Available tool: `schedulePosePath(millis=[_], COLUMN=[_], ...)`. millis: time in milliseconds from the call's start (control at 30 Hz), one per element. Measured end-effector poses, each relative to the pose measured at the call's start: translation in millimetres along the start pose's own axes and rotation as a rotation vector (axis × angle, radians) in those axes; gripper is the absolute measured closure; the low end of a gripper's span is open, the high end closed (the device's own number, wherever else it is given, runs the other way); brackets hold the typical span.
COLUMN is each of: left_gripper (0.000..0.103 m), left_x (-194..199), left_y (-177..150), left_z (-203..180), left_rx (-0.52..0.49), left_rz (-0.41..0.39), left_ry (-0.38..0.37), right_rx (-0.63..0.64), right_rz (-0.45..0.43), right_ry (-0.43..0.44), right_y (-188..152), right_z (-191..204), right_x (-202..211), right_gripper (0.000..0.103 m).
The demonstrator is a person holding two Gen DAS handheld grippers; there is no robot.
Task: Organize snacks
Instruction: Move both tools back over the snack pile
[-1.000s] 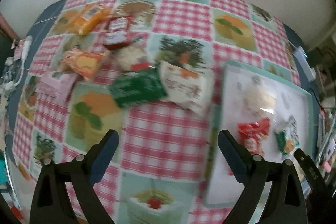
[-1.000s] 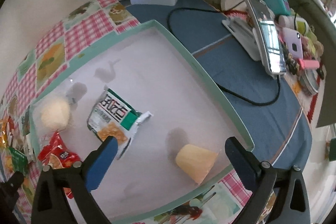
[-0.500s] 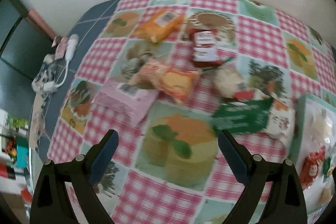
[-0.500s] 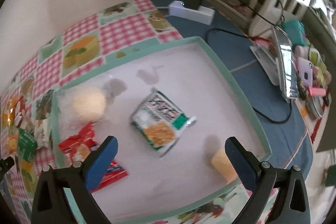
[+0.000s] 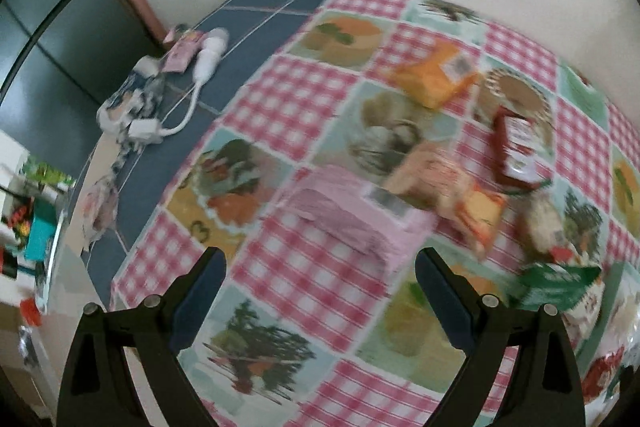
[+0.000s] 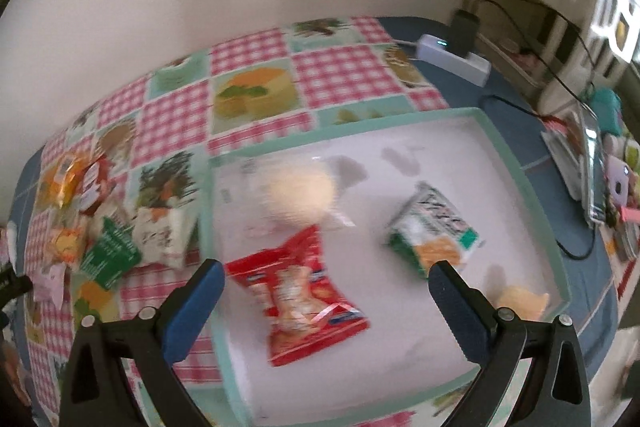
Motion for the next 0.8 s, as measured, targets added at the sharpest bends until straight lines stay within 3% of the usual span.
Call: schedulePosePath(millis=[400, 800], left_gripper=[0.007, 0.007], left_x=[-33.0, -59.9], left_y=[10.5, 12.6], left_z=[65.6, 85.8], left_rx=[0.143, 0.236], left_rz=[0.071, 0.139], left_ry=[0.007, -0.034], right_rx=[0.176, 0.264], right_rz=[-0.055, -0.004], right_ry=[0.091, 0.150], right_y=[-5.5, -18.9], right_z=[90.3, 161.6], right_x=[8.0, -12.4], right_gripper=[0.000, 0.000])
Point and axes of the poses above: each gripper's, at about its wrist camera, not at the fingertips, and x roughly against the way its jaws point, z to its left, y to its top, the point moved 5 cm from there along -x, roughly the way its jaws point, and after that the axes turned 2 degrees about z, right-handed, at the moved point
